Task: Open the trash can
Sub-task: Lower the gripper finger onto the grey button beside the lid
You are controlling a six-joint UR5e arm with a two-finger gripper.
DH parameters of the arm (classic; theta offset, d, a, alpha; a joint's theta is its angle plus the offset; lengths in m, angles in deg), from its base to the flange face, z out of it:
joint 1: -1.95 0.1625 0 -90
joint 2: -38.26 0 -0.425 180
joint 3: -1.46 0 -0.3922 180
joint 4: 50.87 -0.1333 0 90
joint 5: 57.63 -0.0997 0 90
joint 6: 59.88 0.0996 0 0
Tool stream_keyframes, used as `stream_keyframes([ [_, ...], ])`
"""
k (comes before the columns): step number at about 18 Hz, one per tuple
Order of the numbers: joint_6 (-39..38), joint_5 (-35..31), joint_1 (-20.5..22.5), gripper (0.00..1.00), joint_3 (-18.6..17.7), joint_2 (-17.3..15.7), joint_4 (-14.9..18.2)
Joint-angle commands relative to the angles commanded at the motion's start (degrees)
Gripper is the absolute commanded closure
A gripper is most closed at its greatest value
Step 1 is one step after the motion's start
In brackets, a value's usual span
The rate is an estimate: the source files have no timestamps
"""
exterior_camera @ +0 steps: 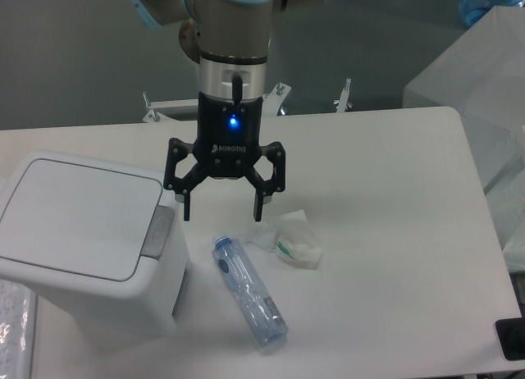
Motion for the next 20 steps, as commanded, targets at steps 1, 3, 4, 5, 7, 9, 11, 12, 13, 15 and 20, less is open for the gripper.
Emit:
stream_keyframes([
  [1,-0.09,0.00,0.00,0.00,0.00,0.00,0.00],
  [3,-0.18,0.00,-0.44,0.00,0.00,0.26,-0.09],
  [4,-0.26,-0.09,-0.61,0.00,0.00,0.35,0.00],
  [5,-0.26,0.00,-0.62,0.00,-0.09,0.44,0.00],
  [7,-0.26,0.00,-0.79,0.00,-0.09,0.70,0.00],
  [9,-0.26,0.09,-1.23,0.00,-0.09,1.05,0.00],
  [11,-0.26,0.26,-1.85,0.00,-0.09,1.14,-0.09],
  [12,-0.35,0.44,-1.93,0.00,-0.17,1.23,0.00],
  [13,-0.35,0.44,-1.93,0.00,-0.26,1.23,0.00],
  [15,-0.35,0.44,-1.93,0.00,-0.35,1.23,0.00],
  [20,-0.26,0.44,-1.93,0.00,-0.09,1.76,-0.09],
])
